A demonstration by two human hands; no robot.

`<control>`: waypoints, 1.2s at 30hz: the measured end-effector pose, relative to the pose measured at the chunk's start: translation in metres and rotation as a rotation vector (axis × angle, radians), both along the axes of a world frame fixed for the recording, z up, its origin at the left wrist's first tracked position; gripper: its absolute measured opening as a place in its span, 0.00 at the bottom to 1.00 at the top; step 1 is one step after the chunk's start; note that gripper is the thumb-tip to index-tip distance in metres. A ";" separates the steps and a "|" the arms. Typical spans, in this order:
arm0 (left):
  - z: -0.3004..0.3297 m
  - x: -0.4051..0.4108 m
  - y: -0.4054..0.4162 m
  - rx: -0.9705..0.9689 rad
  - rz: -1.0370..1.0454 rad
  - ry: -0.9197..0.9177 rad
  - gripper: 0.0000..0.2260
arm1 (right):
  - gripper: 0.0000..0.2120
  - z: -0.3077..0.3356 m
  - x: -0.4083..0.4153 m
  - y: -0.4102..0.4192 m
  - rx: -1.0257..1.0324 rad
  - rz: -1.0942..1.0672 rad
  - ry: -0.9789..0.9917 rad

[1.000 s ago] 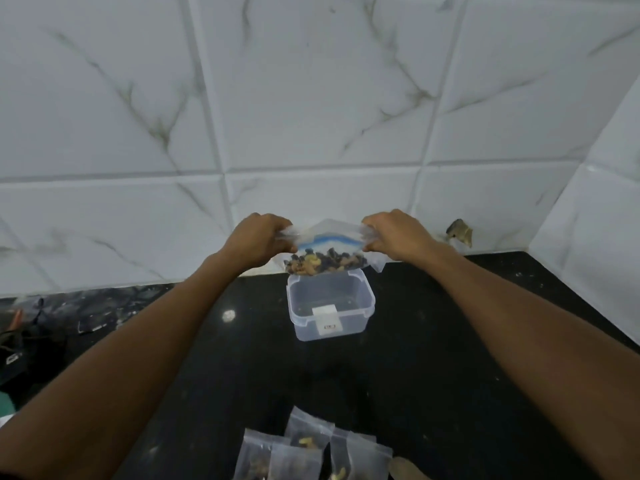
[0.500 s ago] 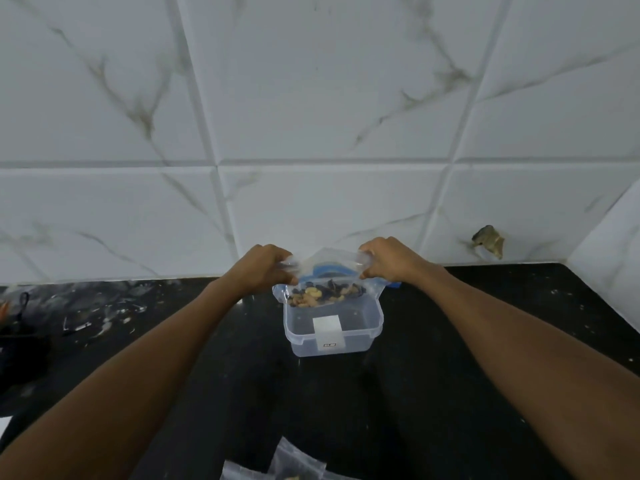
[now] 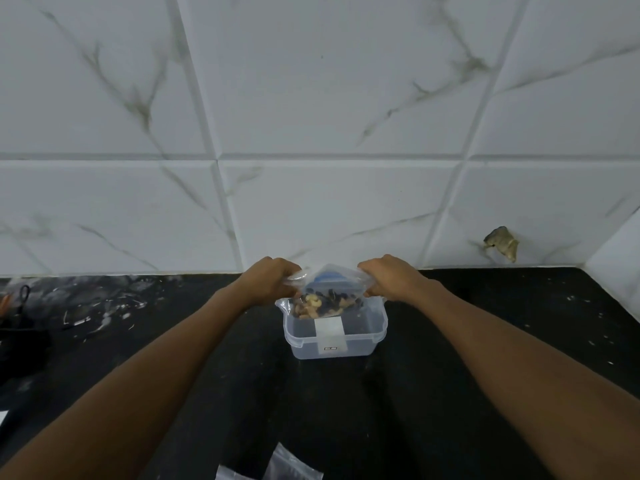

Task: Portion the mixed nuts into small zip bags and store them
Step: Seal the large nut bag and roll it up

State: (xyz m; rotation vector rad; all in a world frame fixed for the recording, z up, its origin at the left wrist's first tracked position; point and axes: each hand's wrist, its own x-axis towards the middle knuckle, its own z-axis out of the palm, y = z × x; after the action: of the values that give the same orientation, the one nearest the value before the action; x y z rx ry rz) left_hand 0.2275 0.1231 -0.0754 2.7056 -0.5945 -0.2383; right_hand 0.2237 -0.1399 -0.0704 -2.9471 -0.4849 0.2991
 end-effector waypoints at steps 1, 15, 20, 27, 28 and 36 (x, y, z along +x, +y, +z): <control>0.000 0.001 0.000 0.019 -0.006 0.010 0.08 | 0.06 -0.001 0.001 0.001 -0.011 0.001 0.015; -0.010 -0.006 -0.024 0.125 -0.041 0.100 0.12 | 0.12 -0.014 0.010 0.013 -0.294 0.176 0.085; -0.014 -0.001 -0.033 0.398 -0.094 0.007 0.13 | 0.11 -0.018 0.016 0.020 -0.382 0.195 0.083; -0.026 -0.007 -0.035 0.619 -0.251 -0.098 0.12 | 0.11 -0.026 0.003 0.022 -0.339 0.223 0.217; -0.030 -0.008 -0.036 0.657 -0.276 -0.109 0.12 | 0.12 -0.030 0.002 0.022 -0.361 0.226 0.214; -0.037 -0.014 -0.021 0.040 -0.111 0.010 0.27 | 0.12 -0.036 -0.008 0.013 -0.170 0.112 0.040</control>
State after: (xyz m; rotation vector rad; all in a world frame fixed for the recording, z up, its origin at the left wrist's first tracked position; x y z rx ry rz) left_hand 0.2139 0.1016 -0.1126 2.7106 -0.7451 -0.2955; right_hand 0.2159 -0.1273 -0.1066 -3.0760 -0.6515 0.4324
